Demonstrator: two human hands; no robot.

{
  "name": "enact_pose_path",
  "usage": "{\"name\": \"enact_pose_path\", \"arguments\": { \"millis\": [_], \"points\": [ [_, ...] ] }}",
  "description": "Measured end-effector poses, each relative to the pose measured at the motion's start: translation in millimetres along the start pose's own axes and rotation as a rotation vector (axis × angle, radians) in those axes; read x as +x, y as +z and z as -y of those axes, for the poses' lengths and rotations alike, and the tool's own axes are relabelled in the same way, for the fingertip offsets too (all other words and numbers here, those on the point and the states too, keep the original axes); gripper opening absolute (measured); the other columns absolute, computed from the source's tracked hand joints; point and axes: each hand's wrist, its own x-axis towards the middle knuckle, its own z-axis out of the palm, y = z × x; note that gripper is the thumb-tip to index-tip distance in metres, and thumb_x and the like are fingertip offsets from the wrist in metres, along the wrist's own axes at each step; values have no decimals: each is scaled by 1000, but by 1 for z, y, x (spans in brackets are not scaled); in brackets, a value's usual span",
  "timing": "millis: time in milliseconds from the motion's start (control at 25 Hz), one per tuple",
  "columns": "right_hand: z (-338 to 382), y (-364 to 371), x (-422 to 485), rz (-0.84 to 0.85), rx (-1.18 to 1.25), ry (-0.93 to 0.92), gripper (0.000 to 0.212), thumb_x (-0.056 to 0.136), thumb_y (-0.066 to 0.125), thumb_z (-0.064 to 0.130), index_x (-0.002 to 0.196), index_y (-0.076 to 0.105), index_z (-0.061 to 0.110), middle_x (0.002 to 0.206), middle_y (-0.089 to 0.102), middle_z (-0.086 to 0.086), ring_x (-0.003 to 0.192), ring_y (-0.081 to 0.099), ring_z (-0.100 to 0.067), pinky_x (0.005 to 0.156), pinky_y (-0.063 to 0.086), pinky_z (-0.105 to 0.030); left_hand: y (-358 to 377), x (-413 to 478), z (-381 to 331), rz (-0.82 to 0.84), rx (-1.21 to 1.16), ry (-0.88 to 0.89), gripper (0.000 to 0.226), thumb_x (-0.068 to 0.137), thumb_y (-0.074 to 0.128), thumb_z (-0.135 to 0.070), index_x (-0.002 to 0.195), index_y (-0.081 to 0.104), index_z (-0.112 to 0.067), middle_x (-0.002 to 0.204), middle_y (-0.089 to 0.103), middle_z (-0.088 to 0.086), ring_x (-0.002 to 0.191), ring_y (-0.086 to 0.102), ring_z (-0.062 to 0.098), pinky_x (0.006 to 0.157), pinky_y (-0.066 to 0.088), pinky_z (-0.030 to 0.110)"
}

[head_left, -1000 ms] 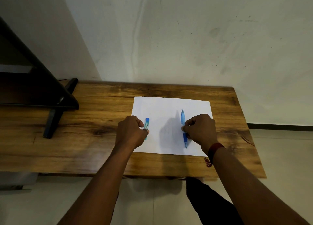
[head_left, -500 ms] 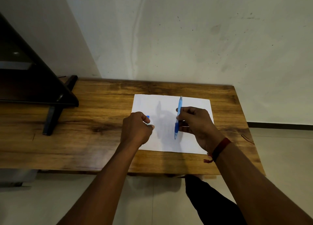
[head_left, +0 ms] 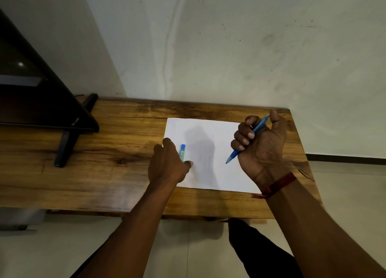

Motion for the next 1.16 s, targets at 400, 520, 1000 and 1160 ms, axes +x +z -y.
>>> {"name": "enact_pose_path", "arguments": {
  "millis": [400, 520, 1000, 1160],
  "points": [
    [2, 3, 0, -159, 5, -94, 52, 86, 40, 49, 50, 43, 12, 38, 26, 3, 35, 19, -11, 41, 16, -18, 10, -5, 2, 127, 140, 10, 87, 66, 78, -53, 129, 29, -16, 122, 50, 12, 109, 55, 26, 80, 53, 35],
    [5, 2, 0, -151, 57, -107, 52, 88, 31, 48, 52, 43, 12, 39, 27, 3, 36, 19, -11, 42, 16, -19, 9, -5, 2, 129, 149, 14, 88, 67, 78, -52, 130, 29, -15, 122, 51, 12, 110, 55, 27, 81, 53, 36],
    [19, 8, -2, -118, 49, -142, 57, 88, 35, 57, 52, 39, 12, 38, 25, 4, 37, 16, -11, 44, 13, -21, 9, -8, 0, 95, 185, 16, 87, 67, 77, -54, 129, 30, -15, 120, 53, 11, 107, 57, 26, 77, 51, 34],
    [20, 8, -3, -110, 80, -154, 49, 90, 30, 42, 52, 39, 13, 38, 25, 3, 37, 16, -11, 43, 16, -19, 4, -7, -3, 95, 188, 13, 86, 68, 76, -54, 129, 31, -14, 119, 55, 11, 108, 57, 26, 76, 51, 34]
  ]
}}
